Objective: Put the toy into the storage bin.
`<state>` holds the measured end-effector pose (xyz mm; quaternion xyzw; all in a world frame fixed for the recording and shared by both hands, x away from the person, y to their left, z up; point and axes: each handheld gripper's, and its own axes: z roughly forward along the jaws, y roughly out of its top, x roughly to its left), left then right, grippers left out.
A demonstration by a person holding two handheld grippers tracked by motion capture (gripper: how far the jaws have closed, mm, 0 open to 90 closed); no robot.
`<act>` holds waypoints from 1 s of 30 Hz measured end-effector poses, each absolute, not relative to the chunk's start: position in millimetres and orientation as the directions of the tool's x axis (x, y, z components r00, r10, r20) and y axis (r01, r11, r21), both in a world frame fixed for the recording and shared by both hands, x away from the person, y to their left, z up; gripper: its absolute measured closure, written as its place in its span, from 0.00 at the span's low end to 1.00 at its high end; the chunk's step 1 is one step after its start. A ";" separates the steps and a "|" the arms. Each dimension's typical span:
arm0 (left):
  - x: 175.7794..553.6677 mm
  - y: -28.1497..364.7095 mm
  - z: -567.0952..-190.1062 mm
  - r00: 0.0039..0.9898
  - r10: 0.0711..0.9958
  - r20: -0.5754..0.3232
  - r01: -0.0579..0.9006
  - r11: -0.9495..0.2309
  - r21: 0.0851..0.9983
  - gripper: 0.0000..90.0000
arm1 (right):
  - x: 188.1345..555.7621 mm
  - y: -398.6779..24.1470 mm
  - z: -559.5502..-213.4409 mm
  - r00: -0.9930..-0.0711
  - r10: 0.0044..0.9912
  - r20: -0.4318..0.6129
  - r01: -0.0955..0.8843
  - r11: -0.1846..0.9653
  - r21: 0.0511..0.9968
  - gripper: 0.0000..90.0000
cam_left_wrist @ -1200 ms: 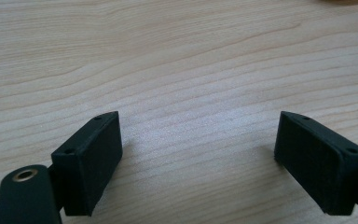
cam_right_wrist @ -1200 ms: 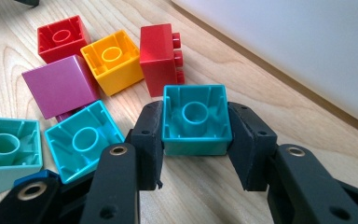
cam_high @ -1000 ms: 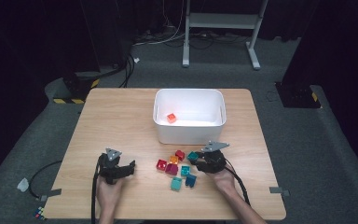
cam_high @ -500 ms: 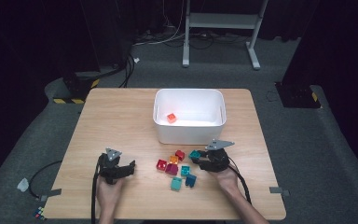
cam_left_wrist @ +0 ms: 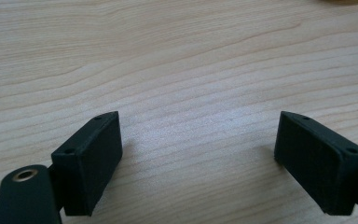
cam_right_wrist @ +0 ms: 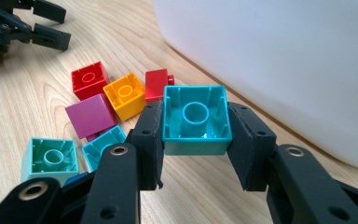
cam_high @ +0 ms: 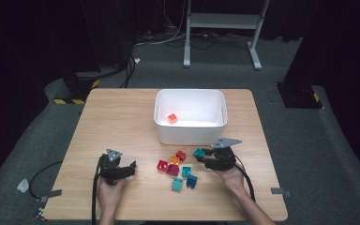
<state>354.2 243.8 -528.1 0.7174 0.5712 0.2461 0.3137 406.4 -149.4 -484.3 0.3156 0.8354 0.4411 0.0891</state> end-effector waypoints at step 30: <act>354.2 243.8 -528.1 0.227 0.974 -0.005 0.665 -0.151 0.731 0.17 | 408.1 -168.1 -436.7 -0.780 0.614 0.120 0.412 0.360 0.837 0.65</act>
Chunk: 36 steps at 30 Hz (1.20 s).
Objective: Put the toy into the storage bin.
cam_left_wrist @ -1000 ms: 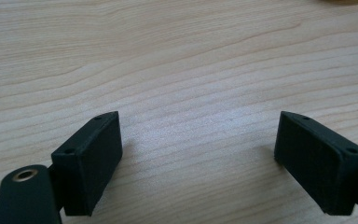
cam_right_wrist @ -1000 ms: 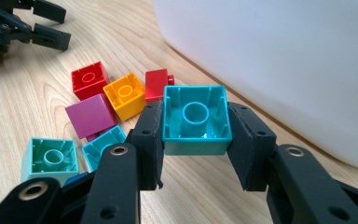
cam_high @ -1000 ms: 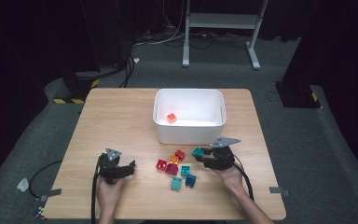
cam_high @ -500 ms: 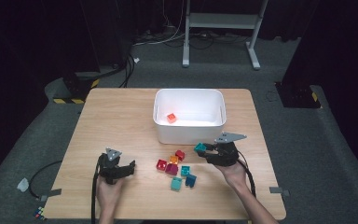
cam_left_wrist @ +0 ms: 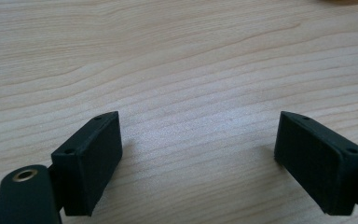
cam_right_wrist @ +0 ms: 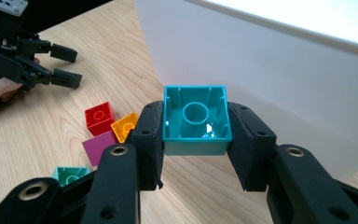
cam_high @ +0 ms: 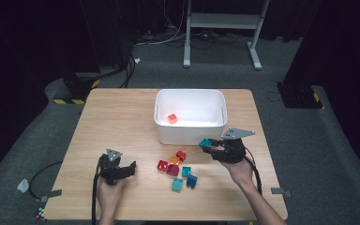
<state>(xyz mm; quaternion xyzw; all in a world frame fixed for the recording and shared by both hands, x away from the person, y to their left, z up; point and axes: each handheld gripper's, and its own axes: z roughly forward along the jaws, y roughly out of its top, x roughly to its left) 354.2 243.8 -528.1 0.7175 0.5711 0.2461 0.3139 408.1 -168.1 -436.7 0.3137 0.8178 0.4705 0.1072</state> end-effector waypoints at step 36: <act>354.0 243.3 -528.1 0.240 0.971 -0.004 0.663 -0.160 0.731 0.17 | 417.4 -177.2 -375.3 -0.785 0.616 0.062 0.344 0.350 0.871 0.65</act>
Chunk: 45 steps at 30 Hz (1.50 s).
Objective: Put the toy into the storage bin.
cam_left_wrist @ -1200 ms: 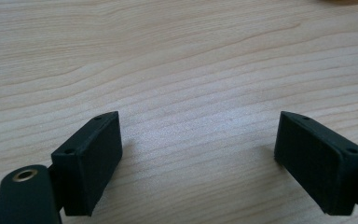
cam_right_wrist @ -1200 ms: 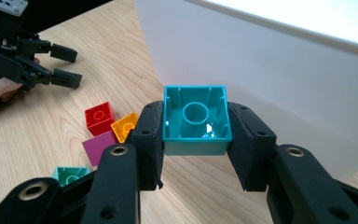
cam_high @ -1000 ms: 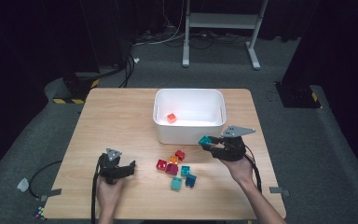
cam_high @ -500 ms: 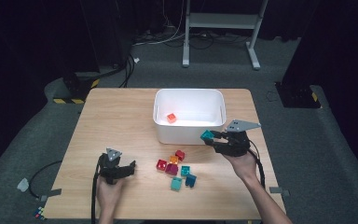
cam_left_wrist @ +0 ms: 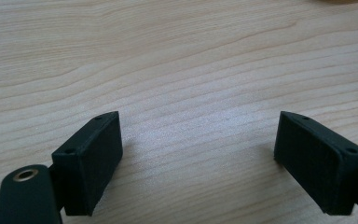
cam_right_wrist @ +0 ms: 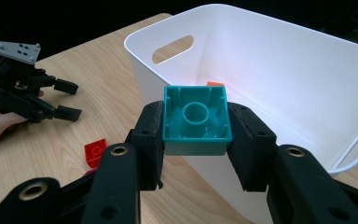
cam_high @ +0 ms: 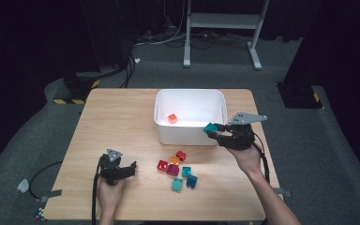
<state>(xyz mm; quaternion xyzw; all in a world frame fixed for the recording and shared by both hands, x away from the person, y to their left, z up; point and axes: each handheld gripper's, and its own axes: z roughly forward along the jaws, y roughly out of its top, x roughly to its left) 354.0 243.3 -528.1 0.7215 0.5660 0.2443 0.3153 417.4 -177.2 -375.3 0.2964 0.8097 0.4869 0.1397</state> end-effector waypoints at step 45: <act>353.9 242.5 -528.0 0.233 0.972 -0.004 0.664 -0.156 0.731 0.17 | 496.8 -143.7 -353.3 -0.689 0.724 0.032 0.415 0.358 0.836 0.65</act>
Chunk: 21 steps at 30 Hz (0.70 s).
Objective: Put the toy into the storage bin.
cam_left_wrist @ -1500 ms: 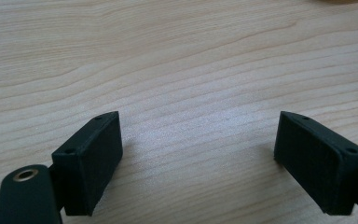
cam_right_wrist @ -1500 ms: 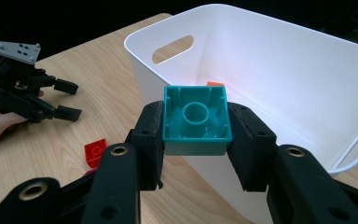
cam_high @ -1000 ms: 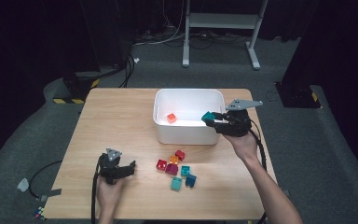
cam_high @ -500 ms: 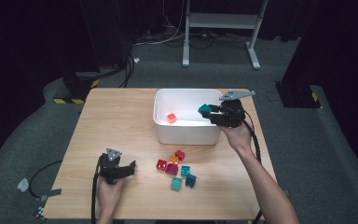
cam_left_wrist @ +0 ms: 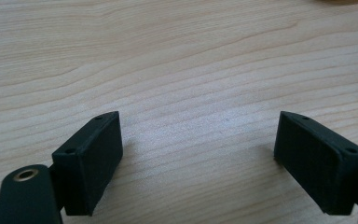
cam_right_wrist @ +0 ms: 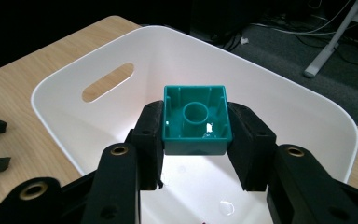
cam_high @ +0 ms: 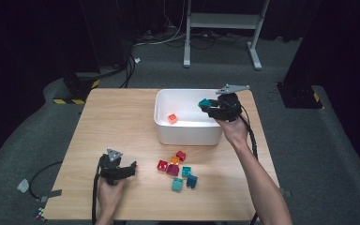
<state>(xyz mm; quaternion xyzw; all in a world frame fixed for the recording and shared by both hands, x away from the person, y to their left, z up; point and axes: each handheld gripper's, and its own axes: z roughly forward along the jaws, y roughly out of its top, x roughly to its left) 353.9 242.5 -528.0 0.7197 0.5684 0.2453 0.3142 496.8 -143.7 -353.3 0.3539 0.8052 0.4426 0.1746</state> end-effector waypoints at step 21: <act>354.0 242.5 -528.0 0.234 0.972 -0.004 0.664 -0.157 0.731 0.17 | 525.0 -131.9 -378.0 -0.657 0.754 0.013 0.457 0.385 0.802 0.65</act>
